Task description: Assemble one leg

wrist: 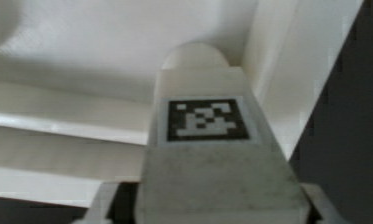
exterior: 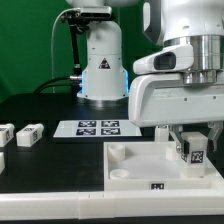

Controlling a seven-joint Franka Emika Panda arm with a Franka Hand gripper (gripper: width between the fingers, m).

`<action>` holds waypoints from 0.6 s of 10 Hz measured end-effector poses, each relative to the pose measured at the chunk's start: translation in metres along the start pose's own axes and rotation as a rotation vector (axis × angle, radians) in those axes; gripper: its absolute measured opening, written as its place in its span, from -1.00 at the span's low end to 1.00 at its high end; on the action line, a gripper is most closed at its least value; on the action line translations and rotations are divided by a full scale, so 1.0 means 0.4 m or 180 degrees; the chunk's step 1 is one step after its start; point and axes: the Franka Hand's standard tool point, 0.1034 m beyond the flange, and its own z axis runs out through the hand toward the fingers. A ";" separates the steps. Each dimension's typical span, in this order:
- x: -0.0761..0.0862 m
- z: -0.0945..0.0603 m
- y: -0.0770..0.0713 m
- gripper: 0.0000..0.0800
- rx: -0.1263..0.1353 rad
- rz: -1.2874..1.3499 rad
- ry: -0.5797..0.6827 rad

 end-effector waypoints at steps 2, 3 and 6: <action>0.000 0.000 0.001 -0.27 0.0001 0.0134 0.0000; -0.001 0.000 0.007 -0.27 0.0004 0.0489 0.0011; -0.006 -0.003 0.034 -0.27 -0.0017 0.1680 0.0075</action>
Offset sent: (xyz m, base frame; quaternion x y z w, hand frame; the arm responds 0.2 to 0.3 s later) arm -0.0067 -0.0152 0.0059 -0.0116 0.0328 0.3230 0.9457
